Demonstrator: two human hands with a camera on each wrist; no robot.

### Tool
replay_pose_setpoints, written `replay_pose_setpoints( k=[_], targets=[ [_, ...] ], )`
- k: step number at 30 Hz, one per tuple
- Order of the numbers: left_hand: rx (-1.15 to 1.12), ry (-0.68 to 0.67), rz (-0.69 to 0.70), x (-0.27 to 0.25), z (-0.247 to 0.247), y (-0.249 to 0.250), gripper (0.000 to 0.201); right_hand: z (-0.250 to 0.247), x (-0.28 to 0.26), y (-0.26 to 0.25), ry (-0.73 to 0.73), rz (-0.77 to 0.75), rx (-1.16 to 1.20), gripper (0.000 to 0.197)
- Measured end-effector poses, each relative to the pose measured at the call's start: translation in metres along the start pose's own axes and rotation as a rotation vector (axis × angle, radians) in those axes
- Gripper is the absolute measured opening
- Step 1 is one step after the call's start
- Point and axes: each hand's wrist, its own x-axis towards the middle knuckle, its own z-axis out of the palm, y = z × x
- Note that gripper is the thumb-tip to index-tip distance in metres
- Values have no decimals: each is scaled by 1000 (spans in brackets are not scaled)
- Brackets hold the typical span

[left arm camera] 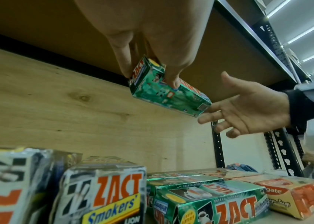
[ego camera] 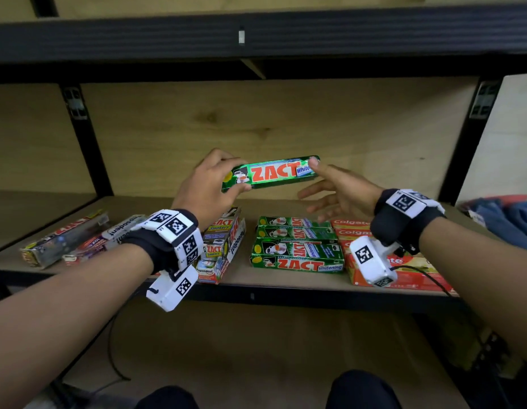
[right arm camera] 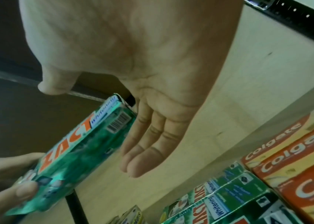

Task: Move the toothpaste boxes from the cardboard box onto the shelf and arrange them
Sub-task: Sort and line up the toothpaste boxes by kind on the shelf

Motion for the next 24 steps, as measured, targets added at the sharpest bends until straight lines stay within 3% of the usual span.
replay_pose_setpoints(
  k=[7, 9, 14, 21, 24],
  targets=[
    [-70, 75, 143, -6, 1, 0, 42, -9, -1, 0, 43, -30, 176, 54],
    [-138, 63, 115, -8, 2, -2, 43, -13, -2, 5, 12, -75, 193, 56],
    [-192, -11, -4, -7, 13, -7, 69, -11, -1, 10, -28, -158, 155, 58],
    [-217, -39, 9, -7, 16, -10, 60, -10, -4, 5, -20, -168, 165, 64],
    [-348, -218, -97, -9, 9, -1, 62, -9, -7, 2, -45, -192, 293, 61]
  ],
)
